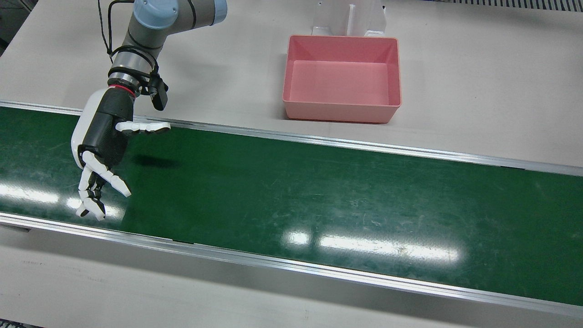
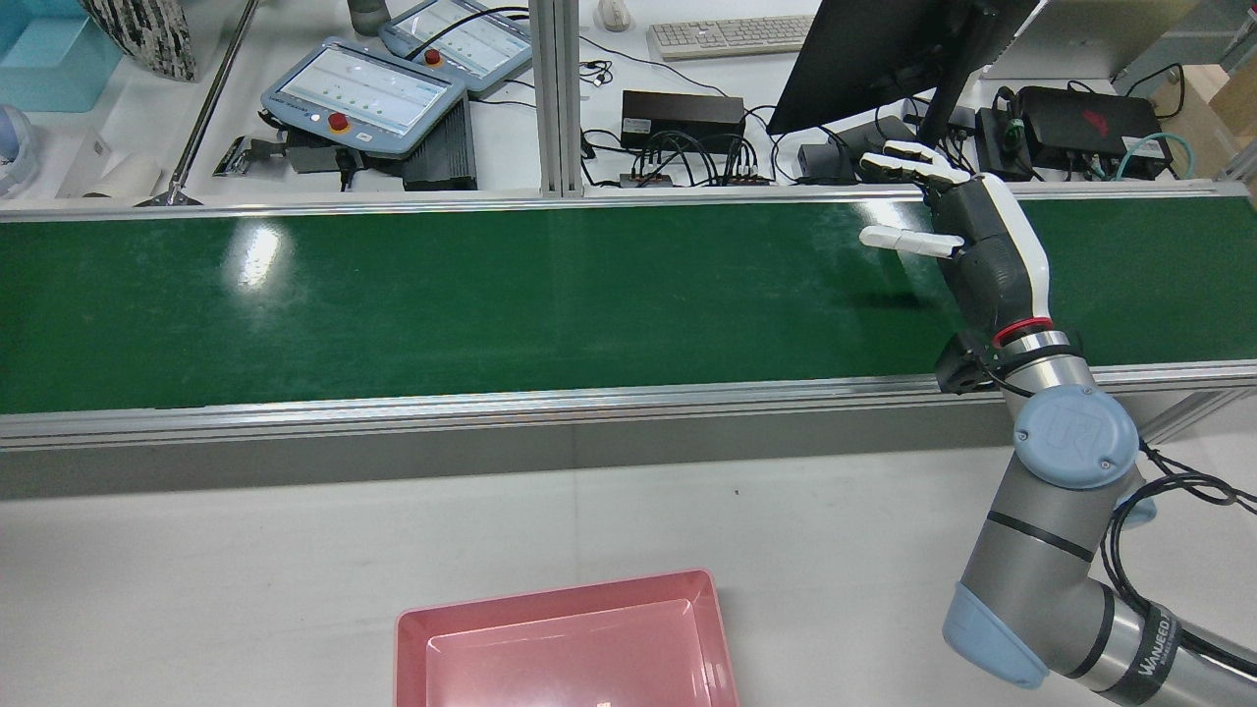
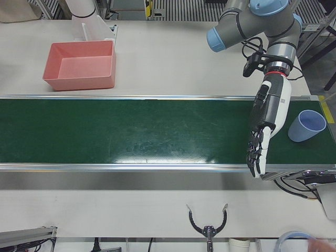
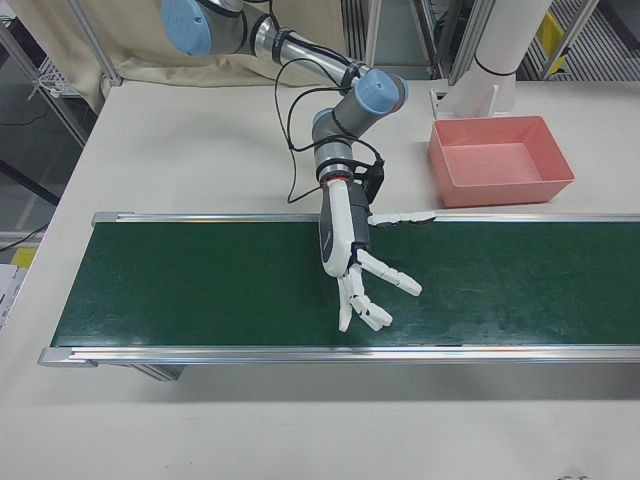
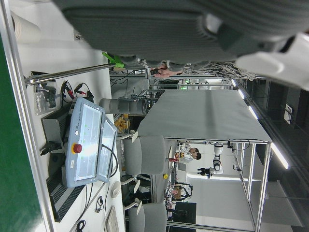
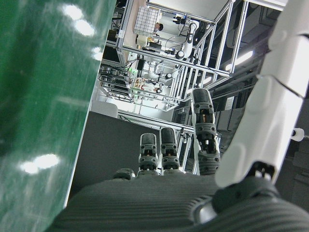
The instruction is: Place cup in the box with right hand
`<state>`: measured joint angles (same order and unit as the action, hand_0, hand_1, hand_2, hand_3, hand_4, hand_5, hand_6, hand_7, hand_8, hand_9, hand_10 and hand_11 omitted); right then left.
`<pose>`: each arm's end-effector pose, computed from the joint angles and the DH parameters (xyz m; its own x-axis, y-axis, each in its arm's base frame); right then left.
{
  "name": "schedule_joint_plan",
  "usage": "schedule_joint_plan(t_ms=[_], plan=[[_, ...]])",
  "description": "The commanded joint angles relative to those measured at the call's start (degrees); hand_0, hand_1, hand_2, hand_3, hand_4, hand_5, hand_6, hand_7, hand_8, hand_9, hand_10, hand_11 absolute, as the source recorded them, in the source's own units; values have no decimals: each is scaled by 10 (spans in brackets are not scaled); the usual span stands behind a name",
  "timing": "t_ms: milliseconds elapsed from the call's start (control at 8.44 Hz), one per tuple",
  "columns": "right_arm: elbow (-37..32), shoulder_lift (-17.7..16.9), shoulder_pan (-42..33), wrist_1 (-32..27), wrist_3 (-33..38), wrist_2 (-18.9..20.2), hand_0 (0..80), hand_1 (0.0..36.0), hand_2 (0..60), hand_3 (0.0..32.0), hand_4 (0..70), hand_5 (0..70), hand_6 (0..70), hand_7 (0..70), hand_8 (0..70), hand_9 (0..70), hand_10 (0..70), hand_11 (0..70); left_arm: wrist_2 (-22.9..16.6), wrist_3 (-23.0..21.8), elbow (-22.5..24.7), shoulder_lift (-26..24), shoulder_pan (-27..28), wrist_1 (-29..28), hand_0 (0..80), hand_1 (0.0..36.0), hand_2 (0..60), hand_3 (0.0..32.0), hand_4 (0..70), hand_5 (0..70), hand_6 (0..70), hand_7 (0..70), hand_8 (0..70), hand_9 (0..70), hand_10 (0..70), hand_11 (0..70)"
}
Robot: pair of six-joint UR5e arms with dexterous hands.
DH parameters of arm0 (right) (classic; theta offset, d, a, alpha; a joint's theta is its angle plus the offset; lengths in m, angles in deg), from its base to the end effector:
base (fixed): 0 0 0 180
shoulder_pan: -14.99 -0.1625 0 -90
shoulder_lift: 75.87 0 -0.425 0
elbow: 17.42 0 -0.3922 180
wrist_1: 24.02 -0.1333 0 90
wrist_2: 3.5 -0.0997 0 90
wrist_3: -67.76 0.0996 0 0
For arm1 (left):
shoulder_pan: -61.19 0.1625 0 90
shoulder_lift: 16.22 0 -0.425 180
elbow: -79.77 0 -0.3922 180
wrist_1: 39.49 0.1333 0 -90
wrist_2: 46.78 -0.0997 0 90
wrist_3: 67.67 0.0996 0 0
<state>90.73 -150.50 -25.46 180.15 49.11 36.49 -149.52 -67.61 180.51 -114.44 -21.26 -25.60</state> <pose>-0.2589 -0.4962 0.4437 -0.9797 -0.0351 0.1976 -0.2002 0.0994 -0.9747 -0.0398 -0.5472 0.5464 -0.9381 -0.3458 -0.0205 -0.0106 0.0880 -0.9961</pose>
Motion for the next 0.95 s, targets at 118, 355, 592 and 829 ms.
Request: schedule_joint_plan(t_ms=[118, 355, 592, 829], plan=[[-16, 1, -38, -2, 19, 53, 524, 94, 17, 0, 204, 49, 54, 203, 88, 170, 4, 20, 0, 0, 0, 0, 0, 0, 0, 0, 0, 0, 0, 0, 0, 0, 0, 0, 0, 0], [-29, 17, -37, -2, 18, 59, 552, 144, 37, 0, 164, 59, 55, 198, 84, 163, 0, 14, 0, 0, 0, 0, 0, 0, 0, 0, 0, 0, 0, 0, 0, 0, 0, 0, 0, 0], [-48, 37, -37, -2, 17, 66, 572, 132, 12, 0, 178, 62, 54, 187, 80, 154, 10, 33, 0, 0, 0, 0, 0, 0, 0, 0, 0, 0, 0, 0, 0, 0, 0, 0, 0, 0], [-58, 64, -36, -2, 14, 68, 582, 127, 0, 0, 204, 63, 56, 195, 84, 160, 15, 42, 0, 0, 0, 0, 0, 0, 0, 0, 0, 0, 0, 0, 0, 0, 0, 0, 0, 0]])
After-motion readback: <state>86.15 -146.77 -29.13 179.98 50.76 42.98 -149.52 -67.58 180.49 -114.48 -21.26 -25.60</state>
